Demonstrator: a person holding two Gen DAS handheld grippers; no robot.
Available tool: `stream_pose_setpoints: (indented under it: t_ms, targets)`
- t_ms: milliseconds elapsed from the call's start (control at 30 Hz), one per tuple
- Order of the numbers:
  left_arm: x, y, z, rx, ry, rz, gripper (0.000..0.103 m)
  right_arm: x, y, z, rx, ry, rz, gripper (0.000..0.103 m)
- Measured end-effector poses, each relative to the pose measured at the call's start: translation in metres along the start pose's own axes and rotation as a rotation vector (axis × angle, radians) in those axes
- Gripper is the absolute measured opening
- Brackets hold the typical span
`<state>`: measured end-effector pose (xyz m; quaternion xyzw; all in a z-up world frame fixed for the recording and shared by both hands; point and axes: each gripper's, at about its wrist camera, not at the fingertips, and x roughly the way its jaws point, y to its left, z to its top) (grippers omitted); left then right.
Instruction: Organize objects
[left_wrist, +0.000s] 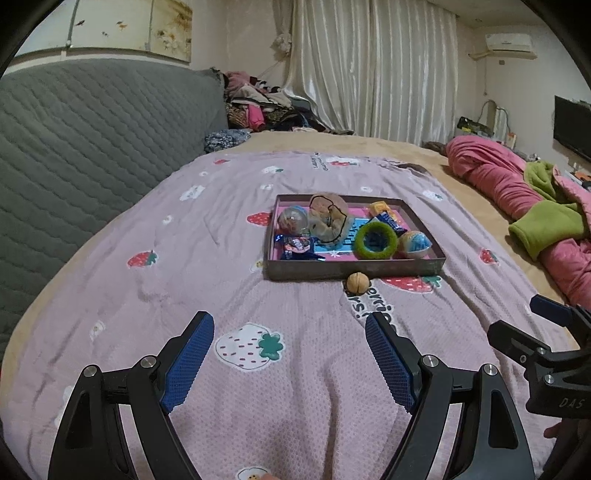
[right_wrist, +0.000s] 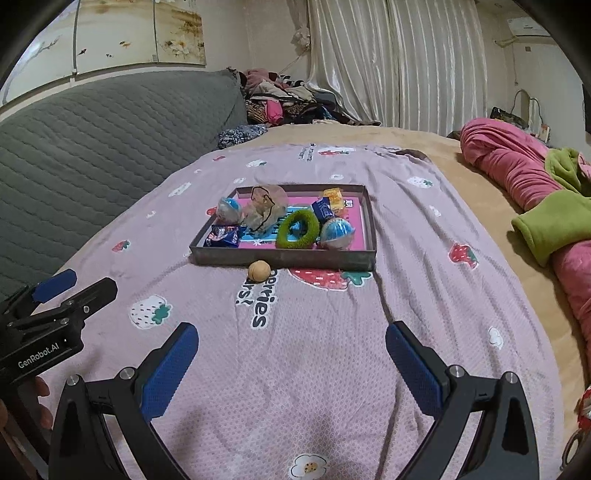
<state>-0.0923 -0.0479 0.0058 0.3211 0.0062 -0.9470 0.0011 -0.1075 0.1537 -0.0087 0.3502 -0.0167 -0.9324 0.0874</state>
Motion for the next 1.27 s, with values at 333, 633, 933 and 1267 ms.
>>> stream_pose_setpoints:
  t_ms: [333,633,933,1267]
  targets:
    - [0.025,0.005,-0.018,-0.011,0.039,0.003,0.085,0.018,0.006,-0.018,-0.025,0.013,-0.025,0.102]
    - [0.035,0.005,-0.025,-0.003,0.046,0.003,0.085,0.029,0.0,-0.024,-0.011,0.021,-0.029,0.102]
    - [0.045,0.004,-0.03,0.005,0.066,0.006,0.085,0.038,-0.005,-0.029,0.001,0.033,-0.041,0.102]
    - [0.048,0.004,-0.028,0.001,0.045,0.007,0.085,0.046,-0.008,-0.032,-0.005,0.052,-0.049,0.102]
